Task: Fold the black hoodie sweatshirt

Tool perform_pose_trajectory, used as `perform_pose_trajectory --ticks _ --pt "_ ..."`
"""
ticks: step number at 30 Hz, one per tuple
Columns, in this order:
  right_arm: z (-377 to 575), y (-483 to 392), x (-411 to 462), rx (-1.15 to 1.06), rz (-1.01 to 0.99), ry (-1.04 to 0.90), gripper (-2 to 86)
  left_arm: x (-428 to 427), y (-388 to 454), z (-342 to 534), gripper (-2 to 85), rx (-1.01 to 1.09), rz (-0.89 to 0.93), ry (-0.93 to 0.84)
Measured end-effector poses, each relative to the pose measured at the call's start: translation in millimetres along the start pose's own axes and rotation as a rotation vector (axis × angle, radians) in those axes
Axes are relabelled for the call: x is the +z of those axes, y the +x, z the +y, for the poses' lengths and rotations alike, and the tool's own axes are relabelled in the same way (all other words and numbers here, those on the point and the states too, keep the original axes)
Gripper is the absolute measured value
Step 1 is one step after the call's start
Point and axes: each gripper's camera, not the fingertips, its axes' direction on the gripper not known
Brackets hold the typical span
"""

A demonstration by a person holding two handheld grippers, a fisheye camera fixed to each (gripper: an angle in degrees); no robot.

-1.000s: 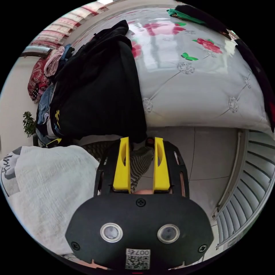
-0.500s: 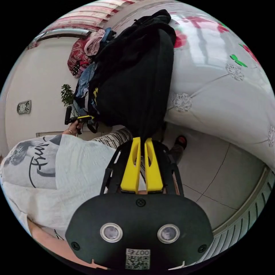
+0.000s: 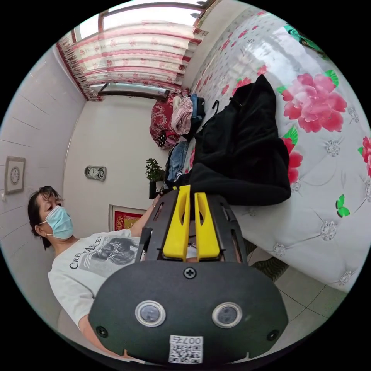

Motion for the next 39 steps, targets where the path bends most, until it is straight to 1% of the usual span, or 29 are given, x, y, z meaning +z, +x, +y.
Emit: perform_pose_trajectory --ticks 3,5,7,10,13,15,17,18,19,20,22,26,28,30,31,33,35,37,39 --pt "14 18 13 0.049 0.049 -0.052 -0.3 11 -6 38 10.4 -0.033 -0.023 0.017" --pt "32 34 11 0.087 0.013 -0.005 -0.3 17 -8 63 11.2 -0.058 -0.024 0.017" --pt "44 47 3 0.127 -0.04 0.065 -0.3 29 -5 84 11.9 -0.049 -0.059 -0.034" --pt "51 57 -1 0.15 -0.073 0.106 -0.3 33 5 83 12.4 -0.01 -0.085 -0.032" --pt "46 54 1 0.128 -0.048 0.081 -0.3 30 17 65 13.5 0.034 -0.06 0.011" --pt "42 48 3 0.101 -0.021 0.062 -0.3 34 23 53 13.9 0.063 -0.074 0.0" --pt "37 41 5 0.071 0.016 0.042 -0.3 43 25 44 13.1 0.062 -0.118 -0.038" --pt "36 40 5 0.067 0.024 0.038 -0.3 48 25 40 9.3 0.046 -0.164 -0.064" --pt "35 39 6 0.063 0.038 0.031 -0.3 49 24 39 2.6 -0.003 -0.24 -0.084" --pt "34 37 5 0.054 0.049 0.029 -0.3 47 23 39 2.1 -0.033 -0.269 -0.092" --pt "35 31 2 0.027 0.078 0.021 -0.3 25 27 46 0.7 -0.033 -0.155 -0.078" --pt "42 9 -15 -0.052 0.099 0.006 -0.3 -34 48 83 -0.3 0.016 -0.094 -0.014" --pt "50 -2 -26 -0.084 0.067 0.009 -0.3 -73 67 120 -0.6 0.073 -0.006 0.025" --pt "59 -14 -36 -0.109 0.062 -0.004 -0.3 -97 81 150 -0.7 0.114 0.009 0.049" --pt "67 -19 -40 -0.122 0.07 -0.029 -0.3 -108 85 169 -0.8 0.113 -0.018 0.053" --pt "78 -20 -43 -0.115 0.089 -0.067 -0.2 -111 79 193 -0.8 0.083 -0.042 0.01" --pt "88 -2 -38 -0.05 0.131 -0.146 -0.2 -101 60 213 -0.8 -0.011 -0.008 -0.013" --pt "93 22 -29 0.031 0.157 -0.207 -0.1 -84 41 228 -0.9 -0.107 0.069 0.009" --pt "94 44 -18 0.101 0.159 -0.256 -0.1 -74 37 231 -0.9 -0.145 0.109 0.03"
